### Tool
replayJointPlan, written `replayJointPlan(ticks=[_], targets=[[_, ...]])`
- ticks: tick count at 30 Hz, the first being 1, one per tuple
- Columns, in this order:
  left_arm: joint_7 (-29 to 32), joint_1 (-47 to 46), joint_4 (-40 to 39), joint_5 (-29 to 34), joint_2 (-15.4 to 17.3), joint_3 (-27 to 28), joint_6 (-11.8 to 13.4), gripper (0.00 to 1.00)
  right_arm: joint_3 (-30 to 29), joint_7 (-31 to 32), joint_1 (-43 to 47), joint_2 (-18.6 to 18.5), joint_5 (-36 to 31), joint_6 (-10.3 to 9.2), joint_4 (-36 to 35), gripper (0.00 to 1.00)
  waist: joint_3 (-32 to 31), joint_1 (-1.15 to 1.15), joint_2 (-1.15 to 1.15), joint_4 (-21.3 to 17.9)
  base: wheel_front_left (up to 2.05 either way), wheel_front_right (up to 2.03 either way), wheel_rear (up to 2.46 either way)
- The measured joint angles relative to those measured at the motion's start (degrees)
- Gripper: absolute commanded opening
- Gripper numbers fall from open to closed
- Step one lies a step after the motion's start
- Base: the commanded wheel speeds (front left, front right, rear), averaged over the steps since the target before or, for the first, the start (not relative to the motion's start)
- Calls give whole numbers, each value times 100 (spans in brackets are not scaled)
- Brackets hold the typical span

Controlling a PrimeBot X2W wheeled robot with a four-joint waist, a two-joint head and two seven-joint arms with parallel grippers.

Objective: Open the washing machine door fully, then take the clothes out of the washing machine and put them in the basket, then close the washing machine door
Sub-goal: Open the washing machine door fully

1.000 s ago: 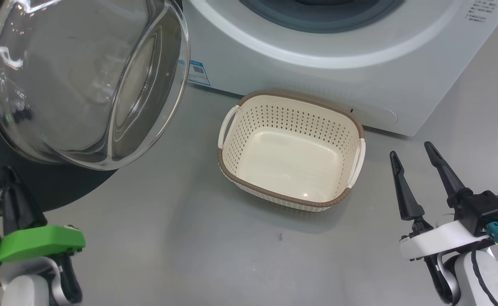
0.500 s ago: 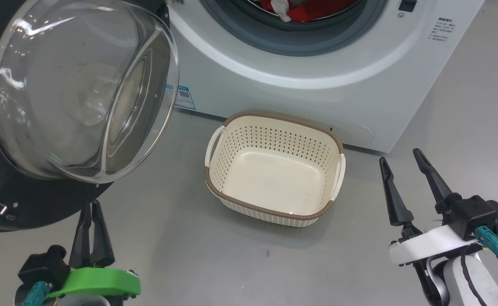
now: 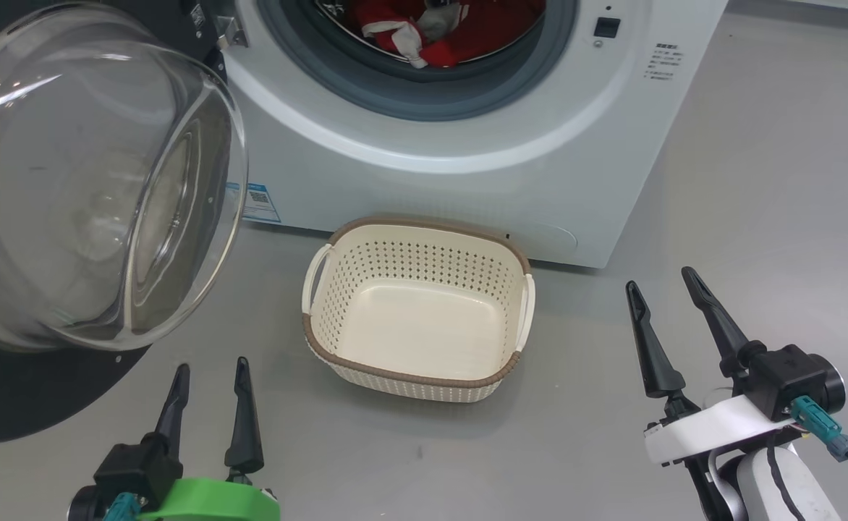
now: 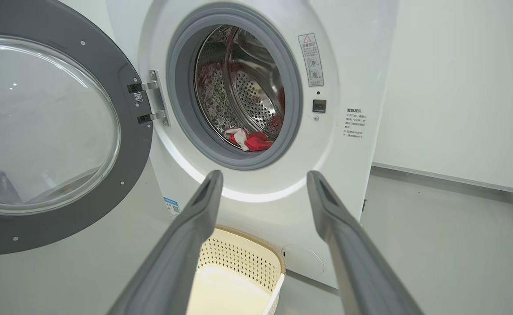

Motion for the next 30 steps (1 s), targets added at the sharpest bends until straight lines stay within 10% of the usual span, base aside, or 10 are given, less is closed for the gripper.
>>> replayJointPlan(ticks=[30], targets=[[0, -3, 419, 171, 31, -179, -18, 100, -220, 0, 537, 90, 9, 0, -27, 100, -363, 0, 0, -1234, 0, 0, 0]])
